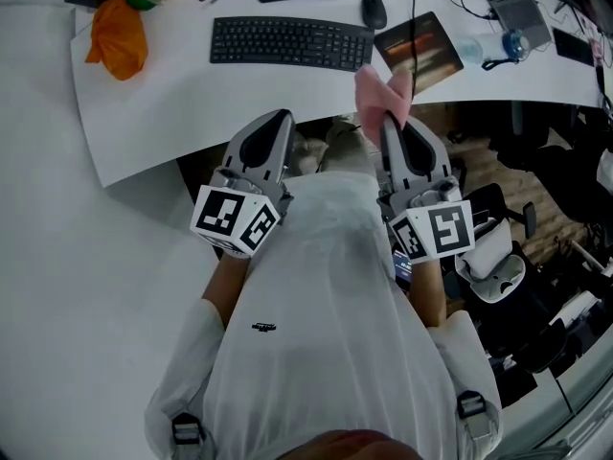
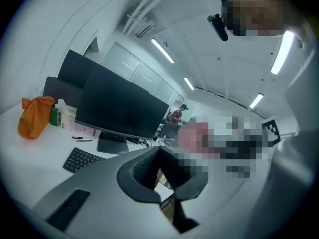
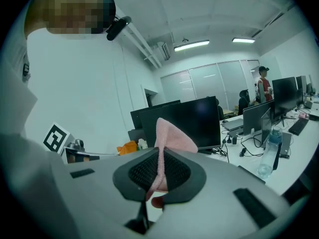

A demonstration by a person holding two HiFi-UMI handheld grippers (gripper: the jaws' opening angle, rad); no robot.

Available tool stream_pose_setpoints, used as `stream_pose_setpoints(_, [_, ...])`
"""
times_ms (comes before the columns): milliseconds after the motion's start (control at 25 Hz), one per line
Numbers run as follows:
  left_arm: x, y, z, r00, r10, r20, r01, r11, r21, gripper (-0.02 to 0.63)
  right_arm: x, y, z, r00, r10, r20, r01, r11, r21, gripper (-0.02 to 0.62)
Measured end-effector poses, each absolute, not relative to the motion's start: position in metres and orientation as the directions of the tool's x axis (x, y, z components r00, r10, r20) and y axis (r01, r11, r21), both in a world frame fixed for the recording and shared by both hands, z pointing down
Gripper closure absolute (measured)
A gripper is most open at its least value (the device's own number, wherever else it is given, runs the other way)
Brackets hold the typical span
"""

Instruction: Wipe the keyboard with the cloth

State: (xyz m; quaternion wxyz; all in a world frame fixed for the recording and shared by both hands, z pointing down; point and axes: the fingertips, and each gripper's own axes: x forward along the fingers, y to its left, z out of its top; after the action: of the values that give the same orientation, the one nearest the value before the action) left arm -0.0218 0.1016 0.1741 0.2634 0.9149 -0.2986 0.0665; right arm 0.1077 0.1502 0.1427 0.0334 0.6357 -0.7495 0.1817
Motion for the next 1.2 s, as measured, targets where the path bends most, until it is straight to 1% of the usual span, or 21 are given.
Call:
stream_pose_setpoints(320, [0.004, 0.075, 0.2, 0.797, -0.498, 0.342, -0.604, -0.66, 0.447, 0.588, 0.128, 0.113, 0.176, -0.206, -0.914, 0.349, -0.97, 0.144, -0.197, 0.577])
stream_pose_setpoints(640, [0.027, 0.049, 0.233, 0.778, -0.489, 0.396, -0.628, -0.635, 0.45, 0.588, 0.154, 0.082, 0.217, -0.195, -0.892, 0.407, -0.974, 0.127, -0.188, 0.577])
stream_pose_setpoints(800, [0.036, 0.039, 0.247, 0.771, -0.481, 0.418, -0.636, -0.629, 0.448, 0.588, 0.173, 0.066, 0.239, -0.17, -0.886, 0.431, -0.978, 0.096, -0.187, 0.577])
stream_pose_setpoints(1200, [0.052, 0.024, 0.286, 0.739, -0.475, 0.479, -0.67, -0.594, 0.445, 0.588, 0.211, 0.043, 0.294, -0.101, -0.854, 0.51, -0.993, 0.051, -0.11, 0.577])
